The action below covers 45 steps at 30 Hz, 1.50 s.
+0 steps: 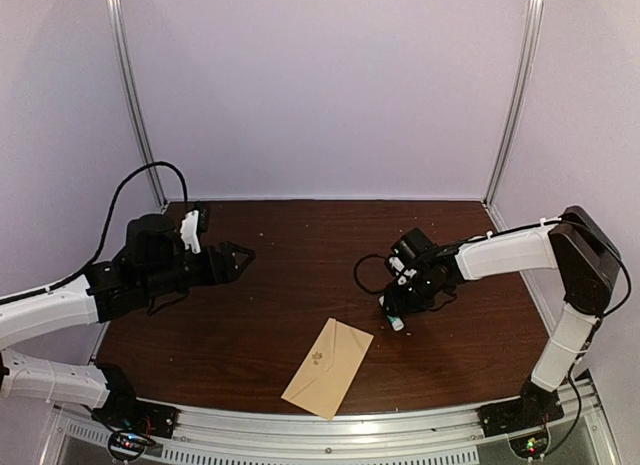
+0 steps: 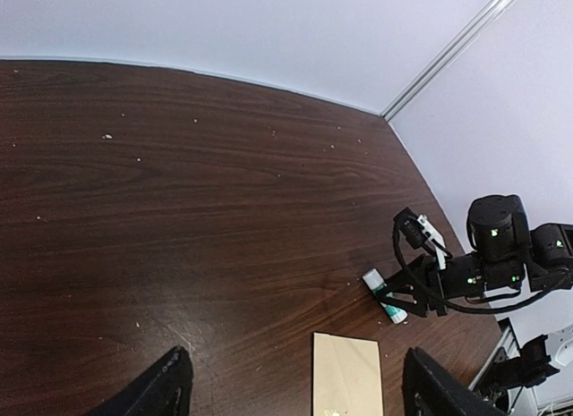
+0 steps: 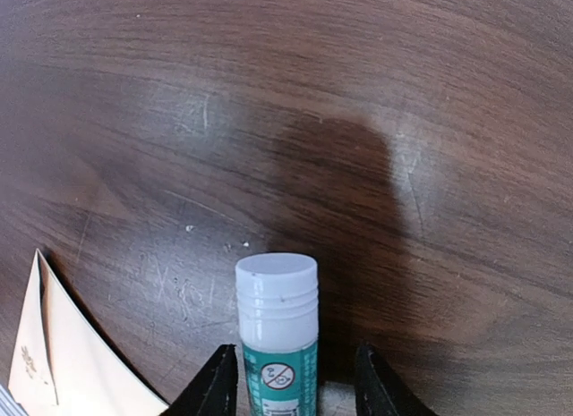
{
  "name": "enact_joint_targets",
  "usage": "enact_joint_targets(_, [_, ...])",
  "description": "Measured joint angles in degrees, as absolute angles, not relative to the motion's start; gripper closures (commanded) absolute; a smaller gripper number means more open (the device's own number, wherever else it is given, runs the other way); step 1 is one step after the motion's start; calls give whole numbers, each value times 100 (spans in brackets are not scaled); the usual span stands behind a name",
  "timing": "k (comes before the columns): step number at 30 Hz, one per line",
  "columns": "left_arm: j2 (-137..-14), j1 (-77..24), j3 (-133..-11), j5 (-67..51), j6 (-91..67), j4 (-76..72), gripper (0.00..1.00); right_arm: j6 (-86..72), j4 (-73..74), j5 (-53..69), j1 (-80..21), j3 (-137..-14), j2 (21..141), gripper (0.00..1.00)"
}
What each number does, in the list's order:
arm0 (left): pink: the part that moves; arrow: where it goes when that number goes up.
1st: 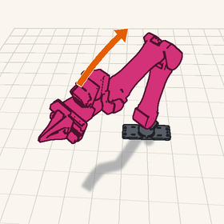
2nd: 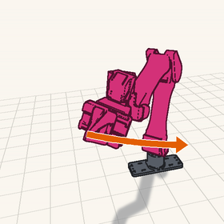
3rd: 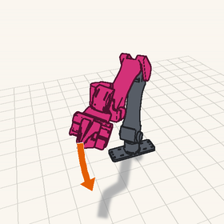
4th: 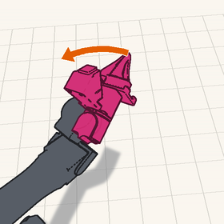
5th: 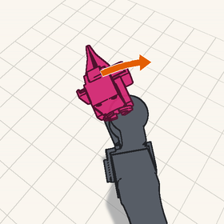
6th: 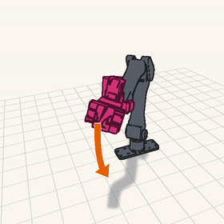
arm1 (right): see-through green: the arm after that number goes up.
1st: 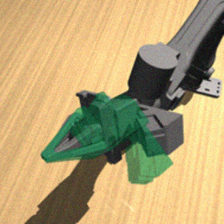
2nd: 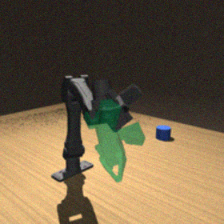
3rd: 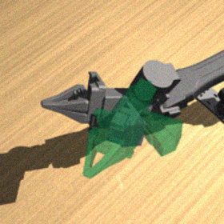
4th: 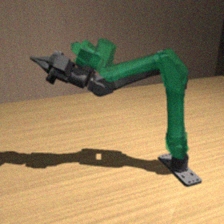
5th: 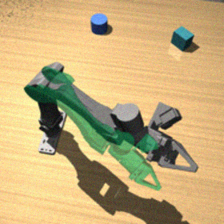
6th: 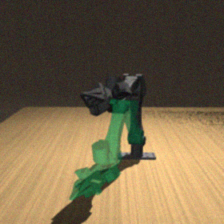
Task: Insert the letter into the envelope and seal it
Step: Place the solid glue at the center of the board, then reset both arms
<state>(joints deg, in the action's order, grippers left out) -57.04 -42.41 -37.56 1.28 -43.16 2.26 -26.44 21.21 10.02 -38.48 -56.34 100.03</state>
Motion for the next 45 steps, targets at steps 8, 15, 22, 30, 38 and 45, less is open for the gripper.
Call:
enact_joint_targets(8, [-5734, -4241, -3712, 123, -4320, 226, 17, -2598, 2078, 1026, -3850, -5634, 9981, 29])
enact_joint_targets(15, [-6132, -4117, -3879, -32, -4112, 309, 15, -2591, 2137, 1070, -3848, -5634, 9515, 10])
enact_joint_targets(22, [-6960, -3361, -4329, -611, -3680, 176, 13, -2563, 2010, 958, -3809, -5697, 8785, 0])
enact_joint_targets(30, [-7314, -1391, -4171, -1052, -3068, -408, 12, -2340, 1227, 816, -2849, -5328, 8416, 0])
enact_joint_targets(38, [-6716, 366, -2965, -628, -2792, -1391, 10, -2005, 362, 613, -1041, -4233, 7498, 0])
enact_joint_targets(45, [-5854, 375, -2023, 541, -2095, -2440, 9, -1833, -1002, 97, -158, -2987, 6023, 0])
